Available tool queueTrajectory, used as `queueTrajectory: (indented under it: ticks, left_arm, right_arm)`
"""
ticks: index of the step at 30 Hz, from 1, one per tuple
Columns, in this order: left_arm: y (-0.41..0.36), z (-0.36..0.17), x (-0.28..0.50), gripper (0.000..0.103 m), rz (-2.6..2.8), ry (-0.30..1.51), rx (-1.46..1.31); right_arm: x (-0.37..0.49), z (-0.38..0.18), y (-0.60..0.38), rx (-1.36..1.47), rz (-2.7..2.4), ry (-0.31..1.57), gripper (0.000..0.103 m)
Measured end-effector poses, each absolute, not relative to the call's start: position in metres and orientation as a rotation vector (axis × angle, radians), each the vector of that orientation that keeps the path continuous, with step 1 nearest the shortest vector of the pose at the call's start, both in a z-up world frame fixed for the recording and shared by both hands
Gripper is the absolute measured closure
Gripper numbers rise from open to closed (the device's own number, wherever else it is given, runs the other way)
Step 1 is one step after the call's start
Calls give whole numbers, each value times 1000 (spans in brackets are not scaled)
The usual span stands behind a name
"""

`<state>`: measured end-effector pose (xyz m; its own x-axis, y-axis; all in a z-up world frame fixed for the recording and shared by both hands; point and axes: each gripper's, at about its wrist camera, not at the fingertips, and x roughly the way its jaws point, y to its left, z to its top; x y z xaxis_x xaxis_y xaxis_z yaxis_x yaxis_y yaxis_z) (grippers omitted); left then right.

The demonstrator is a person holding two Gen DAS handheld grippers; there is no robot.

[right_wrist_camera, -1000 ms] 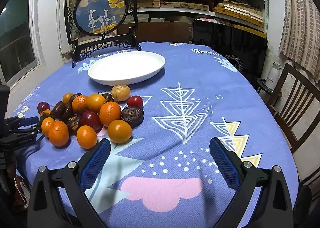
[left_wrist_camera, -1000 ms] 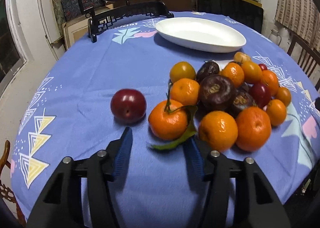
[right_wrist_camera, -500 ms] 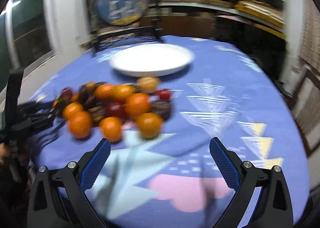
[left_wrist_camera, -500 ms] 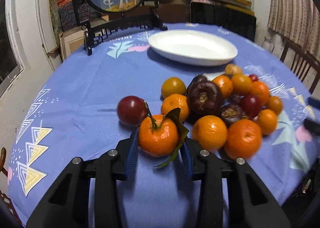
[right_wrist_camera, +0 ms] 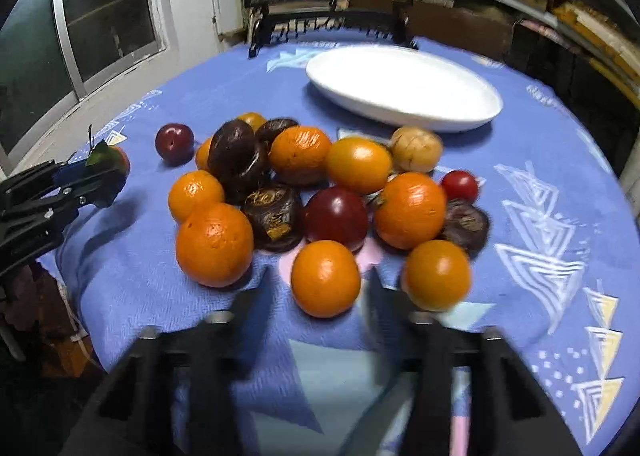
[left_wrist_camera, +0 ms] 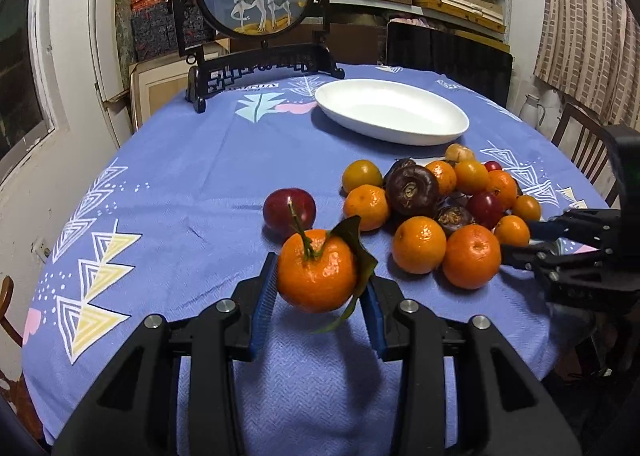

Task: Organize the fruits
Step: 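Grasp the leafy mandarin with the left tool while the right tool grasps a mandarin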

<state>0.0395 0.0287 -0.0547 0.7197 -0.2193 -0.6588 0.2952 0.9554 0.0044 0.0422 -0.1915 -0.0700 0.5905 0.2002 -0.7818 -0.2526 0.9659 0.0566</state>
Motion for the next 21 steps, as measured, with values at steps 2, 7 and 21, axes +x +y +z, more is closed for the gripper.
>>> queueTrajectory:
  ticks: [2, 7, 21]
  left_arm:
    - [29, -56, 41, 65, -288, 720, 110]
    - [29, -51, 42, 65, -299, 708, 103]
    - [-57, 6, 153, 65, -427, 718, 142]
  right_arm:
    - [44, -71, -192, -58, 264, 900, 68]
    - [38, -57, -202, -4, 299, 861, 68]
    - [145, 4, -283, 162, 303, 807, 68]
